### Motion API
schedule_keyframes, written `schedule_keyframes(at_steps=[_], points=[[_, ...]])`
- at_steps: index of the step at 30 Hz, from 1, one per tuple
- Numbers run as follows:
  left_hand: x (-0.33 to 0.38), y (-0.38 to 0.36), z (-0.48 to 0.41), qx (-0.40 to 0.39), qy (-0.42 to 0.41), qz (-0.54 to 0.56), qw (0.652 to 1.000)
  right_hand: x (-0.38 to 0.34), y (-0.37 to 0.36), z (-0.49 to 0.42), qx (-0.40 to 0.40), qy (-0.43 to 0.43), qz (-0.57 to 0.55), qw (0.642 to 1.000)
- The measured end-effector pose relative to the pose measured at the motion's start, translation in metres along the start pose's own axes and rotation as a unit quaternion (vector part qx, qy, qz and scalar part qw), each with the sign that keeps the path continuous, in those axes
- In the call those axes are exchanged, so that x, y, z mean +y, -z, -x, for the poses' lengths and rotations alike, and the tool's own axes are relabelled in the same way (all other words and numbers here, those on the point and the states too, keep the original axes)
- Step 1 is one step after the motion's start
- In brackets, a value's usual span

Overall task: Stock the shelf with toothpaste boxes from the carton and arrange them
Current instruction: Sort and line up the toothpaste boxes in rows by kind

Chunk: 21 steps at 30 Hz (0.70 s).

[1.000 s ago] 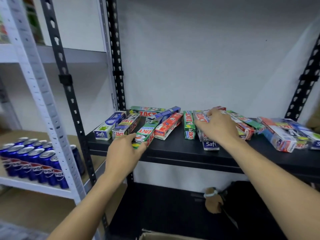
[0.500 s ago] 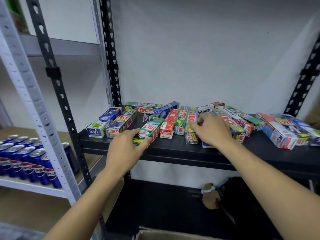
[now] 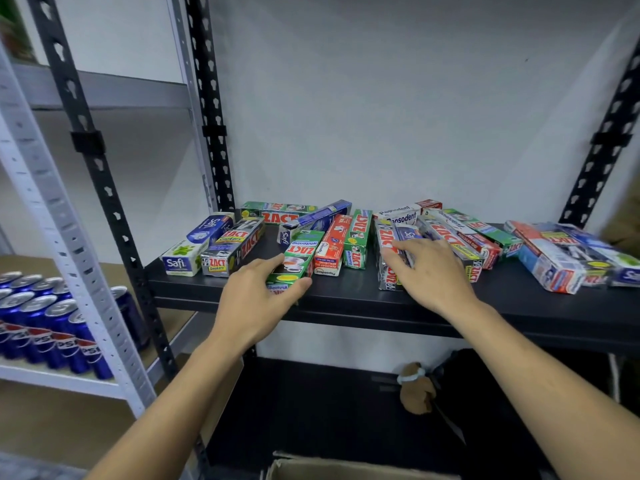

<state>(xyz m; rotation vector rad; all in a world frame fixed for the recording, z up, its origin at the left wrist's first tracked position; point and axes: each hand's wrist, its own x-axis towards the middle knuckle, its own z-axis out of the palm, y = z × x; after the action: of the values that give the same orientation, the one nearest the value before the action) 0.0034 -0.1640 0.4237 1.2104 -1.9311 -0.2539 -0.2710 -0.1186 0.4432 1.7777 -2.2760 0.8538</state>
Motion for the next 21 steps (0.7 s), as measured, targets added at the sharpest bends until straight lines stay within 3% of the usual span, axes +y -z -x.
schedule_keyframes(at_steps=[5, 12, 17, 21], points=[[0.001, -0.004, -0.004, -0.013, -0.007, -0.008, 1.0, 0.004, 0.0, 0.004, 0.026, 0.001, -0.017, 1.0], [-0.005, -0.008, -0.008, -0.031, -0.018, -0.031, 0.999, -0.013, 0.004, 0.011, 0.052, 0.049, 0.091, 0.993], [-0.006, -0.008, -0.007, -0.021, -0.075, -0.093, 0.993, -0.019, 0.003, 0.022, -0.022, 0.138, 0.138, 0.98], [-0.007, -0.004, -0.009, -0.063, -0.11, -0.075, 0.989, -0.013, 0.003, 0.024, -0.028, 0.143, 0.158, 0.977]])
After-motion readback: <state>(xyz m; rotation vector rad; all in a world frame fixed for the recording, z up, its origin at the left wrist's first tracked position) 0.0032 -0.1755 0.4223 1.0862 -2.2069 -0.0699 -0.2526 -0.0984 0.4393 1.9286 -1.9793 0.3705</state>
